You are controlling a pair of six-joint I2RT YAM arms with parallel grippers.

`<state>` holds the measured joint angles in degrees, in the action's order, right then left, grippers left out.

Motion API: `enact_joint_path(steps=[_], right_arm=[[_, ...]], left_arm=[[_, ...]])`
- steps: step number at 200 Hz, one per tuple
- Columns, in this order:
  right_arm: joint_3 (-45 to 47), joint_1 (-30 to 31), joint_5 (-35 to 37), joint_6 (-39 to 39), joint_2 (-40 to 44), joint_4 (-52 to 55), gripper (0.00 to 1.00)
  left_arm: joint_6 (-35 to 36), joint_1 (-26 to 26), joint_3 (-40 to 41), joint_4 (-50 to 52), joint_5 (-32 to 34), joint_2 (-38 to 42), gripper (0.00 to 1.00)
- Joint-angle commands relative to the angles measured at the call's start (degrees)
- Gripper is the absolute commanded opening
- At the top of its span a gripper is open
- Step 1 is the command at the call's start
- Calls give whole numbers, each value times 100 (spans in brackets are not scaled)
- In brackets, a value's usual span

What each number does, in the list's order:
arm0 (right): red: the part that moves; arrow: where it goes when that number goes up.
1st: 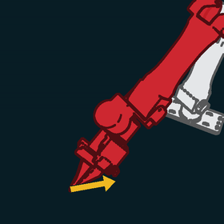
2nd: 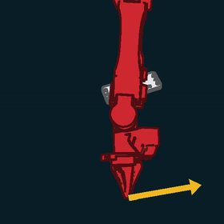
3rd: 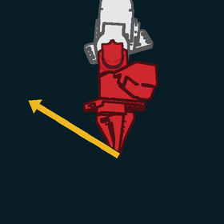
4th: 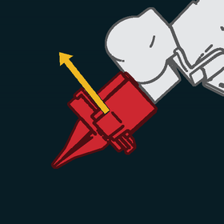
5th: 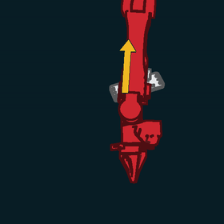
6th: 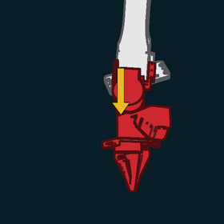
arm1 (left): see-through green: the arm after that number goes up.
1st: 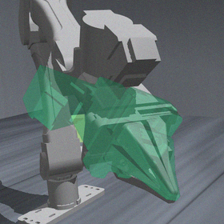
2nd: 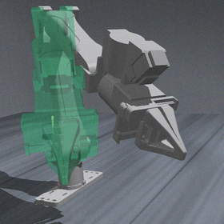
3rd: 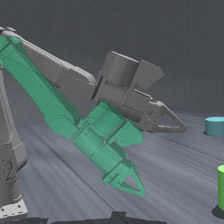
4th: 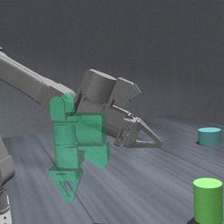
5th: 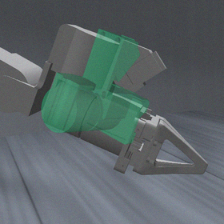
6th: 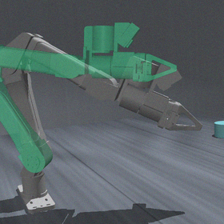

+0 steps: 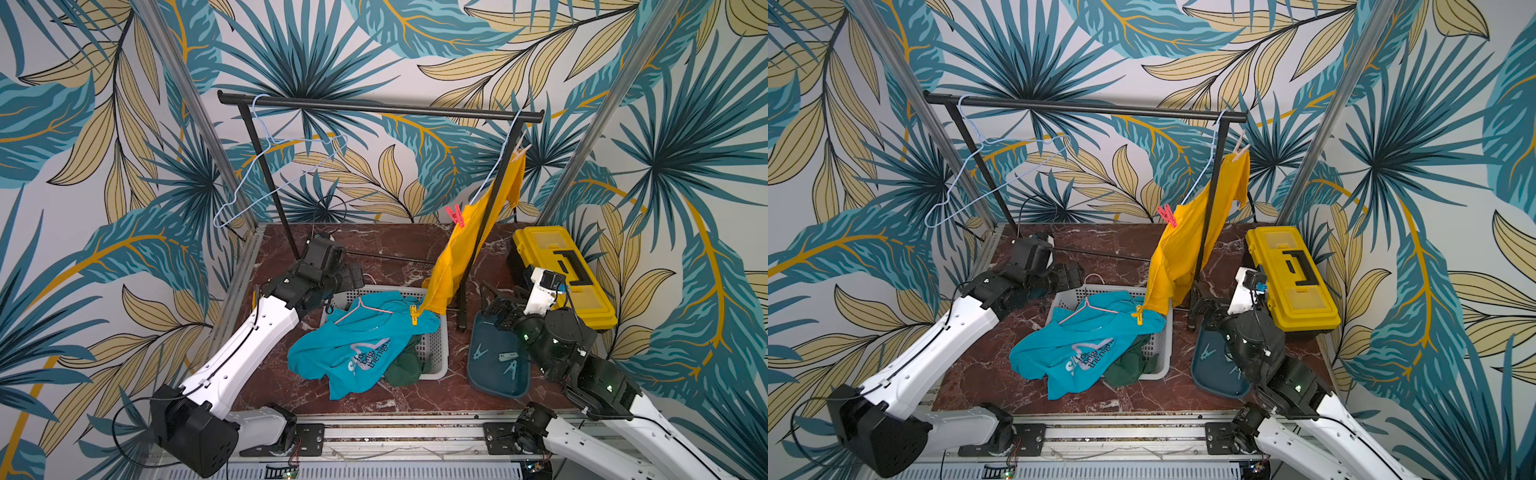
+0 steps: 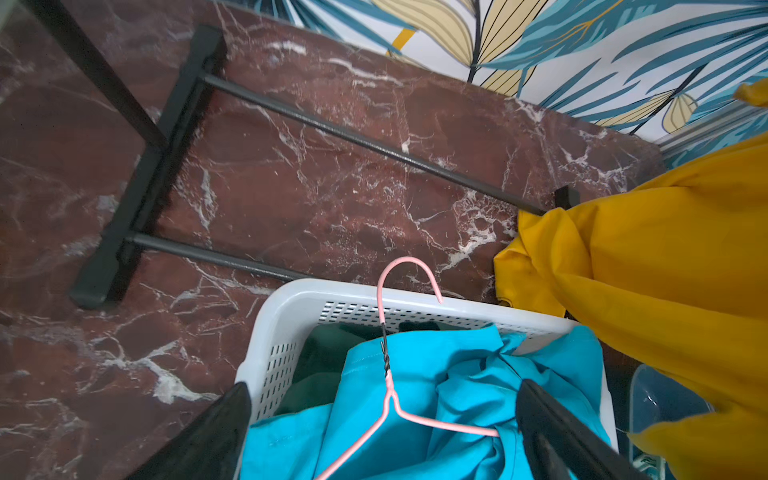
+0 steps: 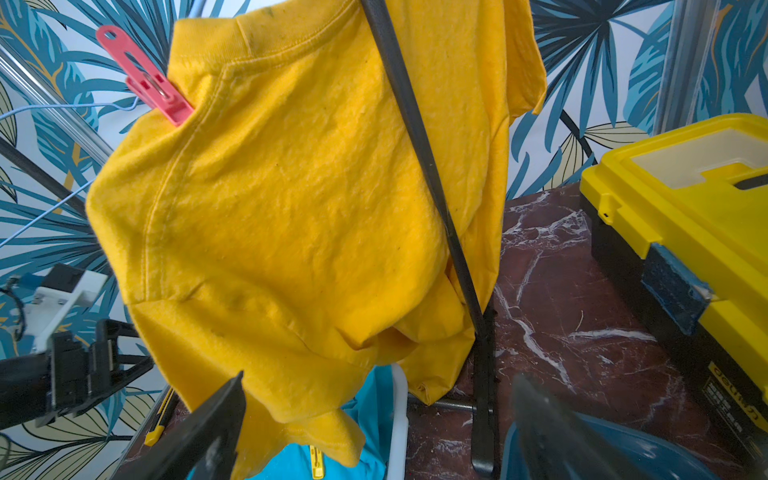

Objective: Remove the clothespins securing t-shirts to the hanger
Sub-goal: Pick up the hanger from the basket.

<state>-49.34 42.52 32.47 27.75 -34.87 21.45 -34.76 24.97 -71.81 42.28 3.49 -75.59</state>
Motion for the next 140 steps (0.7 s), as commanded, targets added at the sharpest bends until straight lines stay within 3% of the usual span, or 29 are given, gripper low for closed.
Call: enact_joint_path(steps=[1, 37, 86, 140], right_arm=[[134, 20, -82, 65, 22, 86, 99], [175, 25, -135, 120, 57, 149, 99], [344, 19, -188, 178, 121, 51, 99], [333, 24, -178, 128, 226, 113, 99]], left_arm=[[-66, -18, -349, 52, -789, -409, 99], [-227, -84, -499, 61, -1238, -1002, 83], [-346, -92, -362, 61, -995, -1355, 80], [-306, -100, -618, 126, -1238, -1986, 49]])
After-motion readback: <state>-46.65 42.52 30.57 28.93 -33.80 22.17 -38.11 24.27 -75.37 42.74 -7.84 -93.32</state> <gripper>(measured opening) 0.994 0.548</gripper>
